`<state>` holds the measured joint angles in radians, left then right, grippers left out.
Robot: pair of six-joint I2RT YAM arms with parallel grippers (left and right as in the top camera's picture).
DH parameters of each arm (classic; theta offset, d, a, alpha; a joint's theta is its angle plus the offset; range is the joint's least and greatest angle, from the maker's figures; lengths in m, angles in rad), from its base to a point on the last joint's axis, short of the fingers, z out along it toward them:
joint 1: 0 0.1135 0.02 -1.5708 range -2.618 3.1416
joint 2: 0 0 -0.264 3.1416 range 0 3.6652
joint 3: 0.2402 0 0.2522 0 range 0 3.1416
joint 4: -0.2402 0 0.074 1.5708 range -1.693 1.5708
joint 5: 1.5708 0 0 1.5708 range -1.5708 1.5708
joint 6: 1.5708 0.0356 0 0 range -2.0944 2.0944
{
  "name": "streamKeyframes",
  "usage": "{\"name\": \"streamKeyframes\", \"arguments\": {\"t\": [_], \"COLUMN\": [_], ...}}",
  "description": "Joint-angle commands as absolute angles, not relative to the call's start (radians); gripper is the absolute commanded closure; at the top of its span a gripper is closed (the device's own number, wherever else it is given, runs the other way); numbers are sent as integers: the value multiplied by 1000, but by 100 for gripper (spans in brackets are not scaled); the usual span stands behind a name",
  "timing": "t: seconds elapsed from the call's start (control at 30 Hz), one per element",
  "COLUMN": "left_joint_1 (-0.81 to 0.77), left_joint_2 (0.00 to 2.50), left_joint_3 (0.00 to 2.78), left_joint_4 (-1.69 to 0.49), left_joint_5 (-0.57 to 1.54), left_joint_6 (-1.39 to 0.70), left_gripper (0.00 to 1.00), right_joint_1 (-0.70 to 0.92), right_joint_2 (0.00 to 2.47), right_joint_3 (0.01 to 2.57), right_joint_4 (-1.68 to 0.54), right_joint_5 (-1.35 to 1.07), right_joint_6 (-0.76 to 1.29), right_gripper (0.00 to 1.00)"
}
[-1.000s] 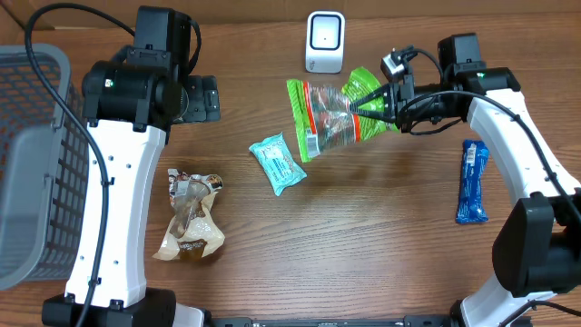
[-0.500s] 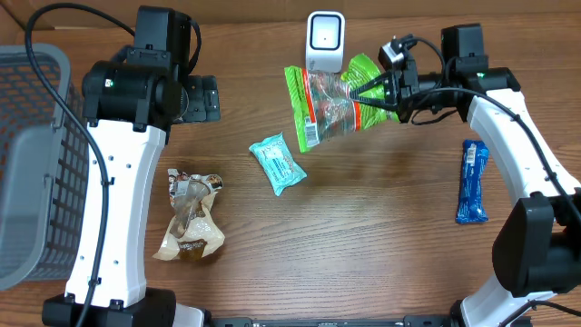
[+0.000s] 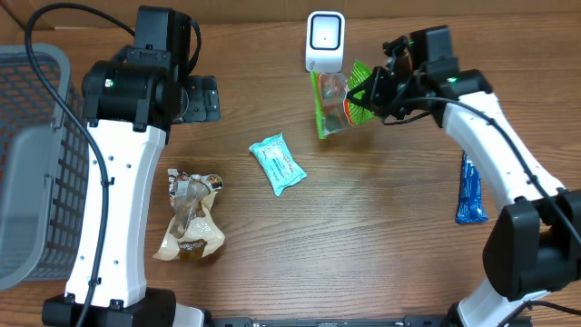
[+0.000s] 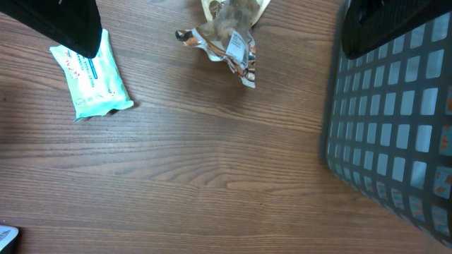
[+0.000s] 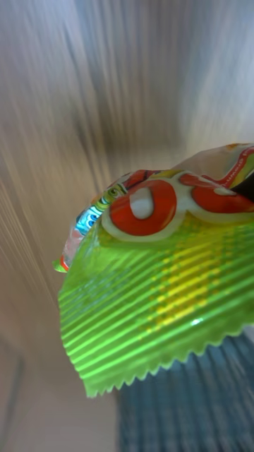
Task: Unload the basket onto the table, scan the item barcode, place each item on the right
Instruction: 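Lift the green bag and bring it toward the scanner, then hold the green bag up in front of the white scanner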
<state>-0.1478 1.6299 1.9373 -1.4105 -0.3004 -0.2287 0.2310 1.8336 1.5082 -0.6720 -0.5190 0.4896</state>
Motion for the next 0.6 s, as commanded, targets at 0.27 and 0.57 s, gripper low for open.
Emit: {"name": "streamKeyframes", "arguments": {"t": [0.27, 0.57], "left_joint_1": [-144, -144], "left_joint_2": [1610, 1610], "left_joint_3": [1955, 1955], "left_joint_4": [-1410, -1410], "left_joint_5": [-314, -314], "left_joint_6": [-213, -213], "left_gripper": [0, 0], "right_joint_1": [448, 482], "right_joint_2": [1814, 1865], "right_joint_3": [1539, 1539], "right_joint_4": [-445, -55], "right_joint_5": [340, 468], "right_joint_6": [199, -194], "right_gripper": [96, 96]}}
